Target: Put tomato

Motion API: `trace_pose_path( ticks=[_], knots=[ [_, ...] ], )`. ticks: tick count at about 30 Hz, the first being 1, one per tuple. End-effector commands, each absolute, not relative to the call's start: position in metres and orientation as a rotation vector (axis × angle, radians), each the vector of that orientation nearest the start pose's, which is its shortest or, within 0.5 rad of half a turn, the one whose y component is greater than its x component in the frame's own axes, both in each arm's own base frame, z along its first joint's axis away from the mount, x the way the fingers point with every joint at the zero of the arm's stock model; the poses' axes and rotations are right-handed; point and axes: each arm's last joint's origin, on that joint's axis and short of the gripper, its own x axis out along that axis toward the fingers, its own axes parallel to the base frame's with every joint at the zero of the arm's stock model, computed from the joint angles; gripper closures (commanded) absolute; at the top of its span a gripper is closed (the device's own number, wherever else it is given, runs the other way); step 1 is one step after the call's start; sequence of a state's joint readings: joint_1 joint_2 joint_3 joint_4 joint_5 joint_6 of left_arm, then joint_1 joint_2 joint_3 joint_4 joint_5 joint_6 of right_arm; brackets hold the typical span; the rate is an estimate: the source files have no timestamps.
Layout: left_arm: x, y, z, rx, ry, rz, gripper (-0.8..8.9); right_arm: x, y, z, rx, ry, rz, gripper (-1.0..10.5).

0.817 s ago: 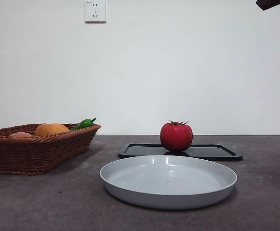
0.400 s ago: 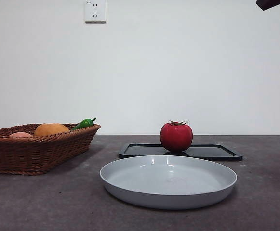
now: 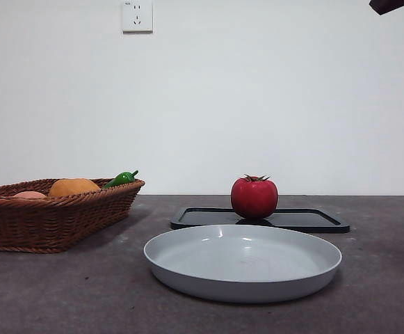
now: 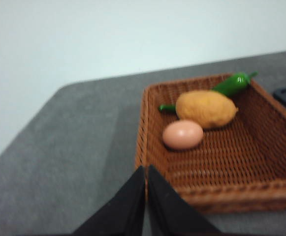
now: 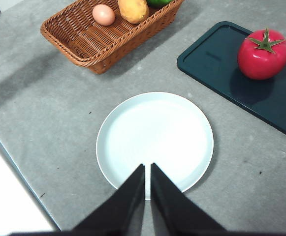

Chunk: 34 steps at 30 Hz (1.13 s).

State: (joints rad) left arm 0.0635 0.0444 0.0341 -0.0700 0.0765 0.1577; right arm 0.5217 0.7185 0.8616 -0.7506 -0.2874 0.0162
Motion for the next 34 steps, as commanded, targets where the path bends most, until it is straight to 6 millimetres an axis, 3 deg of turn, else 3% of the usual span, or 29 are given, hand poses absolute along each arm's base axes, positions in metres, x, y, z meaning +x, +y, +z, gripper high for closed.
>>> trace_pose_path(
  ticks=[1, 10, 34],
  knots=[
    [0.098, 0.004, 0.160, 0.135, 0.078, -0.013, 8.06, 0.112, 0.075, 0.319, -0.050, 0.618, 0.783, 9.4],
    [0.095, 0.004, 0.149, 0.122, 0.177, -0.018, 8.06, 0.112, 0.075, 0.319, -0.050, 0.618, 0.783, 9.4],
    [0.095, 0.004, 0.149, 0.113, 0.177, -0.018, 8.06, 0.113, 0.075, 0.320, -0.052, 0.610, 0.782, 9.4]
  ],
)
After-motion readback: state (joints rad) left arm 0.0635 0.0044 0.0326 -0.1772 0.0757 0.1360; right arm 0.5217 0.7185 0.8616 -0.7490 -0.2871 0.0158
